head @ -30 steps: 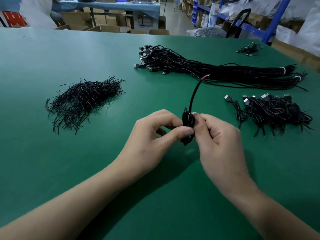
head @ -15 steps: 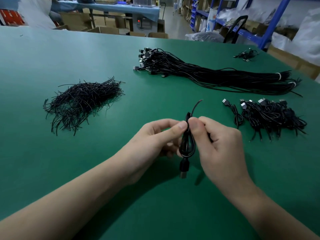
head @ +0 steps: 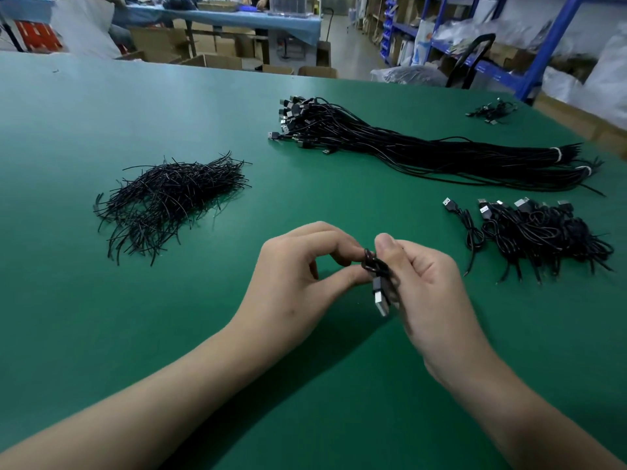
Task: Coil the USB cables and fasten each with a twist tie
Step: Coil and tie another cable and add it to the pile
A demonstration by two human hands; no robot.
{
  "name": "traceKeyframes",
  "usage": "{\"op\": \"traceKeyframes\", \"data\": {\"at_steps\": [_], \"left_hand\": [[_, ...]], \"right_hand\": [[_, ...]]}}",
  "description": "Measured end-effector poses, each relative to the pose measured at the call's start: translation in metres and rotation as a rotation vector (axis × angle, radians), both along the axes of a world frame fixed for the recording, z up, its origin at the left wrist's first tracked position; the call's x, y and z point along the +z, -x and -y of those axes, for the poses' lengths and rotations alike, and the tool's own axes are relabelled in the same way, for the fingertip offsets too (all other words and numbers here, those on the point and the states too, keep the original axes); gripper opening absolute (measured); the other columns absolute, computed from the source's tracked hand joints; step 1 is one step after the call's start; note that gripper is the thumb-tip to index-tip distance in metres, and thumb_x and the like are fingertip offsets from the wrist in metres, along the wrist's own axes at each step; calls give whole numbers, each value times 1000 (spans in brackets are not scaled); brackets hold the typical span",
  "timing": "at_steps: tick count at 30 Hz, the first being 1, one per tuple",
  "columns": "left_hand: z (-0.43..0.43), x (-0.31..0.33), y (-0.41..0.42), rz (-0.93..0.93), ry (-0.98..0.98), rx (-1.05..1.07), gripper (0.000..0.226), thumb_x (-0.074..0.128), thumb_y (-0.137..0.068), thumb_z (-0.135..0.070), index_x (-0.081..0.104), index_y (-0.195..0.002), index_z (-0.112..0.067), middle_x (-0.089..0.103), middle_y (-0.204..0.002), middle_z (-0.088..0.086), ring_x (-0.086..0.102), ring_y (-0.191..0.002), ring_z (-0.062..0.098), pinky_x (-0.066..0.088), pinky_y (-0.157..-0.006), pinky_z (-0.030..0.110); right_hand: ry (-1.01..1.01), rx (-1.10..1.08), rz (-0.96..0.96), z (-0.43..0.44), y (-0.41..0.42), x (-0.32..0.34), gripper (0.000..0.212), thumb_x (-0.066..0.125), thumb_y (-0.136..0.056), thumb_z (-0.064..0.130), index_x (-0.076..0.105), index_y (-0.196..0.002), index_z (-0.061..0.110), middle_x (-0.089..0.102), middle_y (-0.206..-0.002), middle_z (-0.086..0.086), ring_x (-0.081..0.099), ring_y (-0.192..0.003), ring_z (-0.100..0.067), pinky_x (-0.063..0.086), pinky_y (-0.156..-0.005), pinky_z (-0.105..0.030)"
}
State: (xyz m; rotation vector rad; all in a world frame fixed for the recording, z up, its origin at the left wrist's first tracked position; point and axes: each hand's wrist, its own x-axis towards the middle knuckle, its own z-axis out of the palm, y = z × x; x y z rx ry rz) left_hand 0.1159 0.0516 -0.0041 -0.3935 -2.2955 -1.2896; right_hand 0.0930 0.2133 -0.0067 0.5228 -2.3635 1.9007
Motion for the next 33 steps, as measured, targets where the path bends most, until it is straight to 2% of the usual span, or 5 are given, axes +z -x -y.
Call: {"op": "traceKeyframes", "data": {"at_steps": [4, 15, 21, 25, 33], "left_hand": [[-2, -1, 1, 183, -110, -85, 16, 75, -90, -31, 74, -82, -17, 72, -81, -2, 63, -73, 15, 45, -63, 35], [0, 7, 1, 793, -643, -448, 29, 60, -89, -36, 64, -81, -8, 54, -69, 3, 53, -61, 13, 40, -60, 24], [-3, 1, 1, 361, -471, -223, 13, 66, -97, -18, 56, -105, -16, 71, -81, -4, 62, -71, 9, 48, -70, 24], [-2, -2, -2, -28, 101, -22, 36, 80, -84, -22, 67, -117, -26, 65, -106, -13, 62, -96, 14, 46, -75, 21], [-4, -5, 1, 180, -83, -17, 13, 74, -87, -39, 74, -80, -28, 74, -80, -13, 62, -66, 17, 47, -64, 40]], "right_hand": [[-109, -45, -152, -3, -2, 2, 51, 42, -101, 46, 58, -72, 7, 36, -53, 2, 31, -52, -23, 29, -49, -41], [-336, -91, -530, -4, -6, 7, 49, 47, -105, 31, 64, -72, -2, 40, -50, -3, 35, -46, -19, 29, -45, -35], [-23, -56, -186, -2, -1, 3, 55, 46, -104, 41, 52, -70, -3, 46, -58, -19, 40, -54, -34, 37, -53, -53], [171, -51, 78, 0, 4, -2, 50, 50, -106, 31, 47, -66, 2, 30, -55, 5, 27, -51, -9, 27, -50, -28], [-84, -77, -64, 3, -1, 0, 49, 45, -100, 46, 55, -67, 12, 30, -51, 11, 26, -50, -7, 24, -48, -31]]}}
